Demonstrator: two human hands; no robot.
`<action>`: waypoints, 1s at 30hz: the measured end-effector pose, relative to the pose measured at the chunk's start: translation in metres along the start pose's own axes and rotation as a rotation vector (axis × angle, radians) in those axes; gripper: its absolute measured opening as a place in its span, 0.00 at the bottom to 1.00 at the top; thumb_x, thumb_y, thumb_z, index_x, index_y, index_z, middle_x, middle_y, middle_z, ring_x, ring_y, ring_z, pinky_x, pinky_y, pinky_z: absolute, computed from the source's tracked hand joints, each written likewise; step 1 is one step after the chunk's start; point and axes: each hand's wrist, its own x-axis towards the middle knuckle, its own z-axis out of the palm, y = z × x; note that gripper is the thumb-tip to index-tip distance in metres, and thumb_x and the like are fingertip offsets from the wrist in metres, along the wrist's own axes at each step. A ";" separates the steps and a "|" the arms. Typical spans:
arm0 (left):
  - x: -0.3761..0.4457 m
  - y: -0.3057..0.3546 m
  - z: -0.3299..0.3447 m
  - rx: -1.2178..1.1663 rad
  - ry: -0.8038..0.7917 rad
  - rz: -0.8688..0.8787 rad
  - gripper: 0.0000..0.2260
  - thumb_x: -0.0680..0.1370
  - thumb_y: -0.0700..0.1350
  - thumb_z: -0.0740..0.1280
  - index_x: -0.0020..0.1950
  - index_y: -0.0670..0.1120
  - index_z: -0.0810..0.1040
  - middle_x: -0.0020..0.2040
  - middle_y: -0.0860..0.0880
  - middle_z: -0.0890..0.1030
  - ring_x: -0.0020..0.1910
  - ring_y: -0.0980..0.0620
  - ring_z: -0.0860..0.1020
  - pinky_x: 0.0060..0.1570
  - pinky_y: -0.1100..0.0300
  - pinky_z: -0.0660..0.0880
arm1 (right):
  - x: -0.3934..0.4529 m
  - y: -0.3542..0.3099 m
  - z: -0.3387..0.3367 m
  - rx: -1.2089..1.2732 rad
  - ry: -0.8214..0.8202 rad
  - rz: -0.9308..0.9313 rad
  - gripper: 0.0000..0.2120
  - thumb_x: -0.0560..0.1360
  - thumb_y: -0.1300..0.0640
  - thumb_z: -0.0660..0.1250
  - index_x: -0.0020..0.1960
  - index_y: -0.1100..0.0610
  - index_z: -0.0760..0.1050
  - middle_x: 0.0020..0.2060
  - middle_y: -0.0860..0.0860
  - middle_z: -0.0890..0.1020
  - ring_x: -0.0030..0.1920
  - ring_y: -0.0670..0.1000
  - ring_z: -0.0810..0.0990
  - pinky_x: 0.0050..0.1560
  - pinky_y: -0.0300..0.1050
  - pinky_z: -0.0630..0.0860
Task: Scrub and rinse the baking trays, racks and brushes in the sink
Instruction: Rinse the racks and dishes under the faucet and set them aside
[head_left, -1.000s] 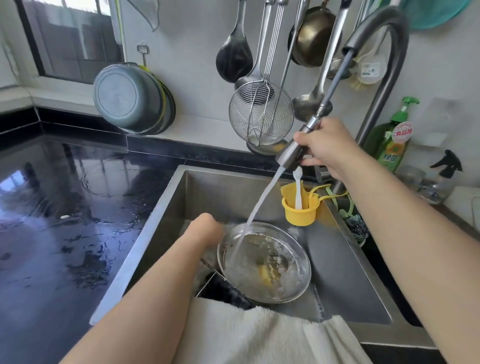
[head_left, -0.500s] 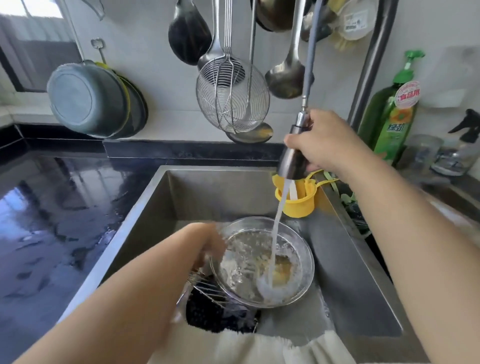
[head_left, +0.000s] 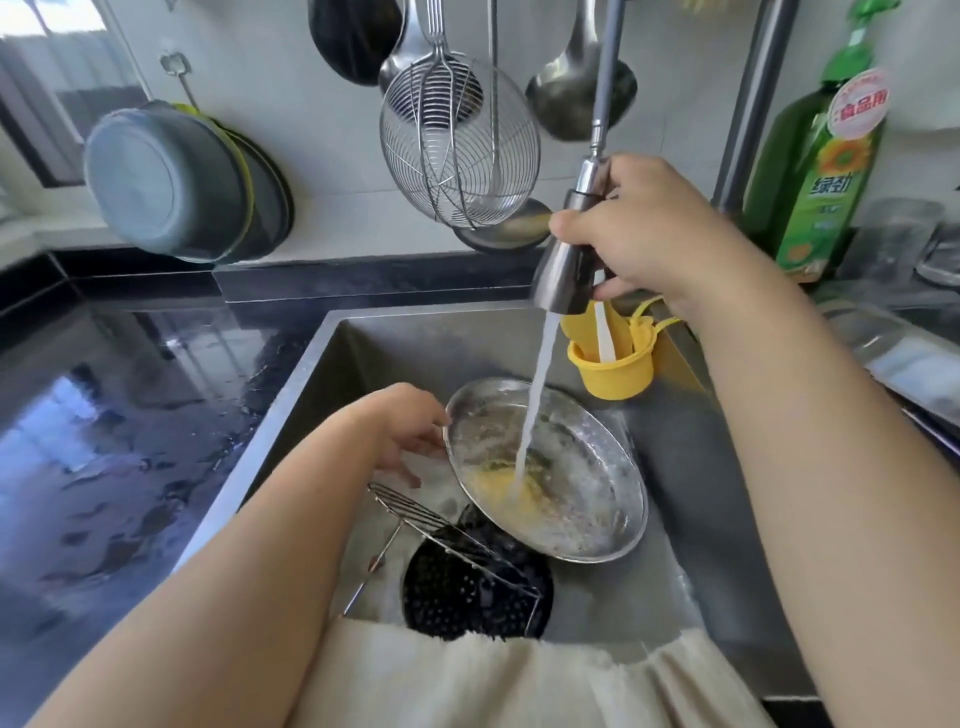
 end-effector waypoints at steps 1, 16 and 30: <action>0.000 0.001 0.002 0.002 0.015 0.050 0.09 0.81 0.36 0.64 0.59 0.41 0.80 0.43 0.44 0.83 0.39 0.48 0.82 0.50 0.42 0.77 | 0.000 0.001 -0.001 0.002 0.002 -0.003 0.12 0.76 0.54 0.72 0.57 0.55 0.76 0.51 0.52 0.81 0.49 0.54 0.84 0.39 0.54 0.86; 0.005 0.000 0.014 0.165 0.080 0.458 0.25 0.73 0.26 0.67 0.66 0.45 0.79 0.43 0.43 0.80 0.42 0.46 0.81 0.52 0.51 0.83 | 0.014 0.012 0.024 0.033 0.123 -0.072 0.11 0.76 0.50 0.70 0.52 0.50 0.71 0.50 0.49 0.80 0.52 0.56 0.82 0.52 0.60 0.82; -0.005 0.010 0.010 0.882 0.083 0.783 0.11 0.75 0.42 0.78 0.54 0.54 0.83 0.52 0.54 0.71 0.52 0.55 0.73 0.52 0.67 0.66 | 0.003 0.000 -0.024 -0.511 0.112 0.013 0.09 0.77 0.54 0.67 0.56 0.52 0.70 0.47 0.53 0.77 0.44 0.59 0.81 0.41 0.55 0.83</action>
